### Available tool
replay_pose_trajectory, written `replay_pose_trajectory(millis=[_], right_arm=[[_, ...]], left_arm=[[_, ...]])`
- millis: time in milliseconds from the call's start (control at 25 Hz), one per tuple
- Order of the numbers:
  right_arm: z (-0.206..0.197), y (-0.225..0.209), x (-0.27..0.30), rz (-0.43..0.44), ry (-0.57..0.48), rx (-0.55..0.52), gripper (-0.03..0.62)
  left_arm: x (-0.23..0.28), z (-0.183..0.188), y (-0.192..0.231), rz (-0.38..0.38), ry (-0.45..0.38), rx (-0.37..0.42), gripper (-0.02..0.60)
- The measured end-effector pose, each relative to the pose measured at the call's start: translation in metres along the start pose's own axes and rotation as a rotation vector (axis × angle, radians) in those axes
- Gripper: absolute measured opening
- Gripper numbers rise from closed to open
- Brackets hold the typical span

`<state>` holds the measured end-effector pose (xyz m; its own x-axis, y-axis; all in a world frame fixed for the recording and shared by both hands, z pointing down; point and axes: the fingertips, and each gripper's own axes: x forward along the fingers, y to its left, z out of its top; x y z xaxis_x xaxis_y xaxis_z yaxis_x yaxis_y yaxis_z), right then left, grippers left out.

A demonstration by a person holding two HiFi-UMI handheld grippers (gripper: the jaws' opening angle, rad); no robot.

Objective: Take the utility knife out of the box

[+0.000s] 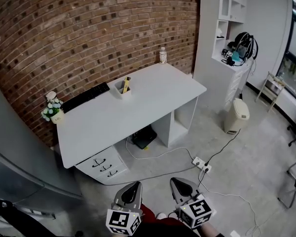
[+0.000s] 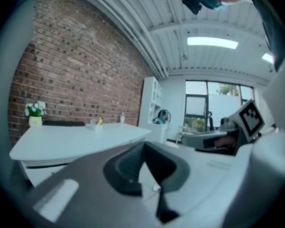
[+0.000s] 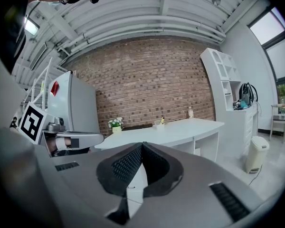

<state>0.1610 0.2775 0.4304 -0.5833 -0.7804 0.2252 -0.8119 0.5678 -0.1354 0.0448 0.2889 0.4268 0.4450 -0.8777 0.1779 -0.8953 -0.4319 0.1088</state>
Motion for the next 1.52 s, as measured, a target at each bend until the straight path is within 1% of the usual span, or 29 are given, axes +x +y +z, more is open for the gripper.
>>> replay_pose_trajectory(millis=[240,320,440,680,920,1080,1280,1520], right_arm=[[0.0,0.0,0.001,0.003,-0.008,0.008,0.008],[0.004,-0.002,-0.001,0.007,-0.013,0.027,0.008],[0.004,-0.005,-0.001,0.0,-0.021,0.021,0.008],[-0.001,-0.011,0.002,-0.001,-0.007,0.025,0.008],[0.002,-0.024,0.014,-0.018,-0.004,0.036,0.008],[0.002,-0.031,0.025,-0.028,0.008,0.035,0.008],[0.006,-0.045,0.044,-0.042,0.024,0.037,0.008],[0.007,-0.056,0.074,-0.047,0.042,0.042,0.008]], left_arm=[[0.0,0.002,0.0,0.01,-0.018,-0.021,0.005],[0.0,0.004,-0.002,0.015,-0.02,-0.02,0.005],[-0.001,0.004,-0.002,0.023,-0.025,-0.017,0.005],[0.005,0.002,0.004,0.04,-0.015,-0.023,0.005],[0.022,0.008,0.014,0.049,-0.02,-0.026,0.005],[0.036,0.003,0.029,0.057,0.007,-0.021,0.005],[0.057,0.004,0.042,0.041,0.014,-0.041,0.005],[0.083,0.006,0.063,0.031,0.027,-0.039,0.005]])
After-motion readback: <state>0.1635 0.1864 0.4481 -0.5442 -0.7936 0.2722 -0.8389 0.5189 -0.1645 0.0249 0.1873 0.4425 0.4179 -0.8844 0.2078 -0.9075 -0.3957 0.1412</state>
